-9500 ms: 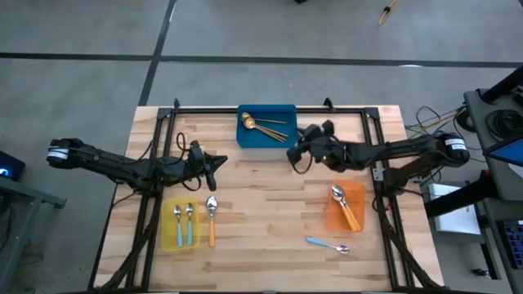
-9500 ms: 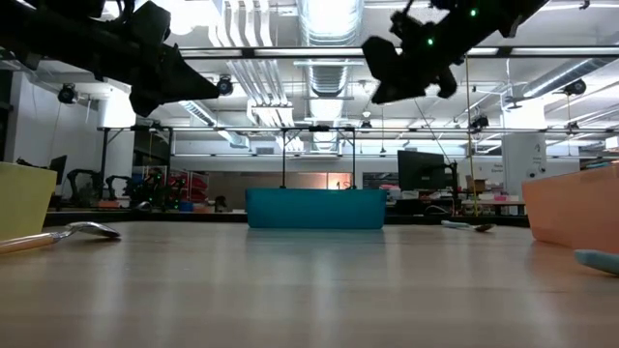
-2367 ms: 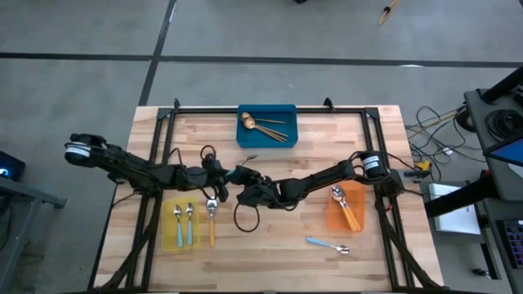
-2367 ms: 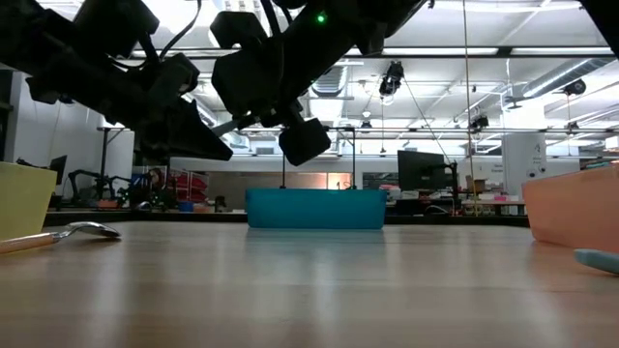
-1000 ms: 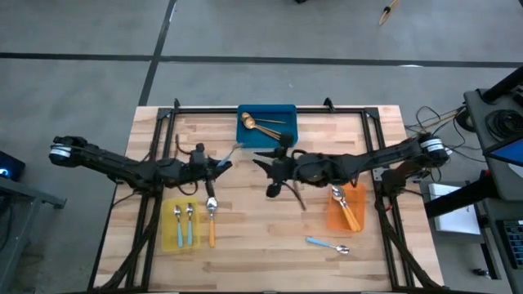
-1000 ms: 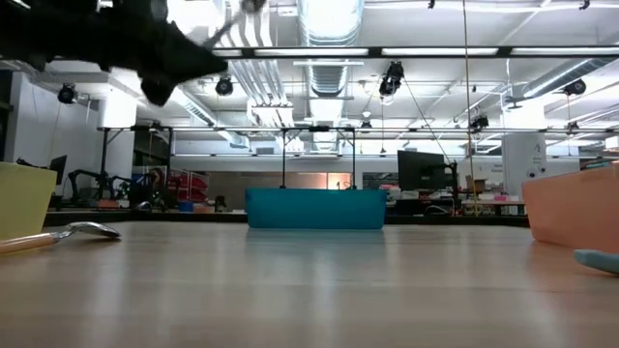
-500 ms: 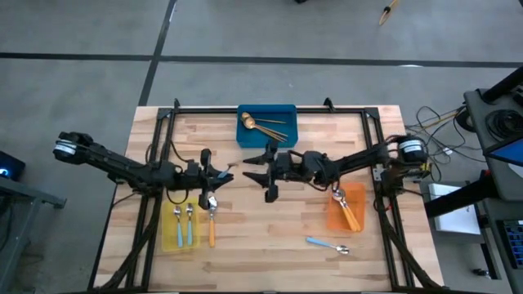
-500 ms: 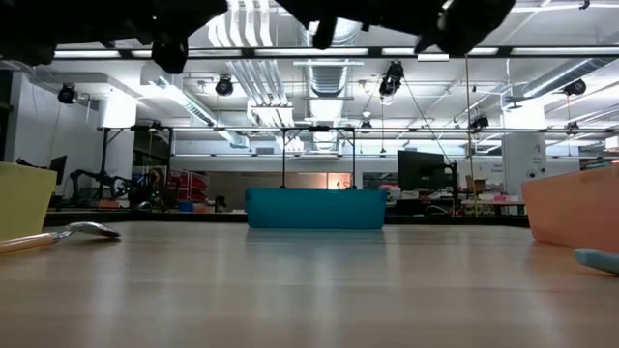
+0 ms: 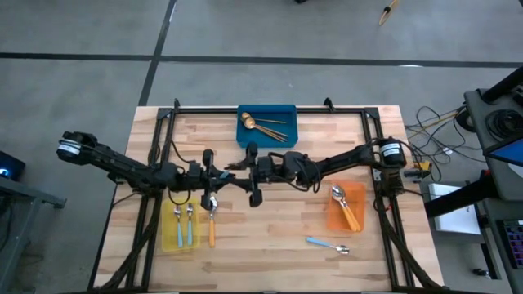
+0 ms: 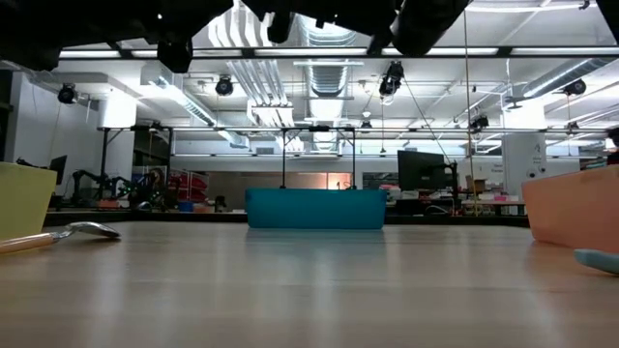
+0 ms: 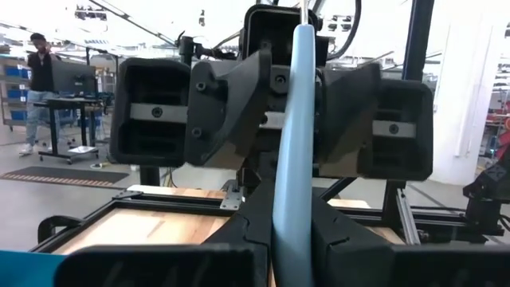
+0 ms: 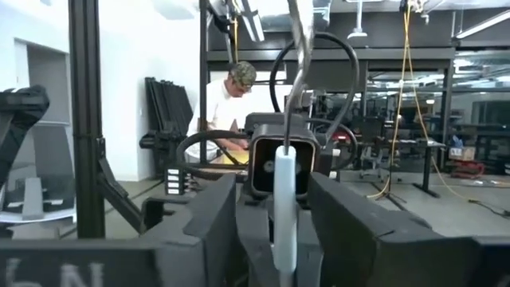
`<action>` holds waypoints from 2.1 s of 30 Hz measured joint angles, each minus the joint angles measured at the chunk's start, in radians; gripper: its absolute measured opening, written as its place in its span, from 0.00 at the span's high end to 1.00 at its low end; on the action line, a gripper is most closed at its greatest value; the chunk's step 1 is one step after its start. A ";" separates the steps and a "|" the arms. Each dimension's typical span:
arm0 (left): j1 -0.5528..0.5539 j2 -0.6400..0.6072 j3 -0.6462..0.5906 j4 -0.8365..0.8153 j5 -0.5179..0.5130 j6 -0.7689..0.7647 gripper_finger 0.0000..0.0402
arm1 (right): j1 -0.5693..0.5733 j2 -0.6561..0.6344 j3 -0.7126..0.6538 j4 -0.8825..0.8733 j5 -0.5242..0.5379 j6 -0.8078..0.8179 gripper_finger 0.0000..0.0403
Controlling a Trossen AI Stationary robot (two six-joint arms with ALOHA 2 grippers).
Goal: Sort silverware by color (type)
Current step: Put the blue spoon into the yellow bin
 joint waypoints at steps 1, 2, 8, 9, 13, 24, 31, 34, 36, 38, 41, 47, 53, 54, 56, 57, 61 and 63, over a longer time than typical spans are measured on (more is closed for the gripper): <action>0.000 -0.001 0.000 -0.001 0.000 0.001 0.97 | 0.000 0.000 0.001 -0.002 0.006 -0.001 0.67; 0.000 -0.001 0.000 -0.001 0.000 0.002 0.98 | 0.000 0.000 0.004 -0.004 0.018 -0.002 0.70; 0.000 0.005 0.000 0.000 0.000 0.004 0.98 | 0.000 0.000 0.011 -0.025 0.027 -0.031 0.92; 0.000 0.006 0.000 0.001 -0.002 0.003 0.98 | 0.000 0.000 0.011 -0.025 0.028 -0.041 0.94; 0.000 0.003 0.000 -0.001 -0.004 -0.001 0.97 | 0.003 0.000 0.011 -0.029 0.052 -0.068 0.95; 0.001 -0.012 0.000 -0.042 -0.028 -0.009 0.74 | 0.003 -0.039 0.011 -0.186 0.117 -0.138 0.95; 0.001 -0.061 0.000 -0.196 -0.231 0.053 0.55 | 0.020 -0.154 0.011 -0.488 0.350 -0.249 0.95; 0.001 -0.093 0.000 -0.261 -0.319 0.057 0.51 | 0.041 -0.196 0.012 -0.633 0.596 -0.302 0.95; 0.001 -0.109 0.000 -0.261 -0.329 0.057 0.49 | 0.054 -0.198 0.012 -0.697 0.769 -0.321 0.95; 0.002 -0.113 0.000 -0.230 -0.329 0.061 0.49 | 0.060 -0.191 0.009 -0.746 0.852 -0.322 0.95; 0.006 -0.098 0.017 -0.166 -0.330 0.092 0.49 | 0.060 -0.167 0.003 -0.754 0.858 -0.287 0.95; 0.019 -0.019 0.085 -0.131 -0.334 0.143 0.51 | 0.060 -0.146 0.001 -0.752 0.862 -0.252 0.95; 0.046 0.094 0.165 -0.130 -0.342 0.143 0.54 | 0.060 -0.146 0.007 -0.750 0.863 -0.256 0.95; 0.051 0.112 0.178 -0.129 -0.346 0.142 0.54 | 0.060 -0.146 0.009 -0.747 0.864 -0.260 0.95; 0.060 0.146 0.201 -0.130 -0.367 0.140 0.54 | 0.060 -0.147 0.009 -0.747 0.864 -0.260 0.95; 0.064 0.162 0.213 -0.130 -0.372 0.140 0.55 | 0.060 -0.147 0.009 -0.749 0.864 -0.260 0.95; 0.076 0.207 0.248 -0.129 -0.391 0.139 0.55 | 0.061 -0.147 0.008 -0.748 0.864 -0.252 0.95; 0.082 0.224 0.260 -0.130 -0.393 0.139 0.55 | 0.062 -0.147 0.008 -0.748 0.863 -0.252 0.95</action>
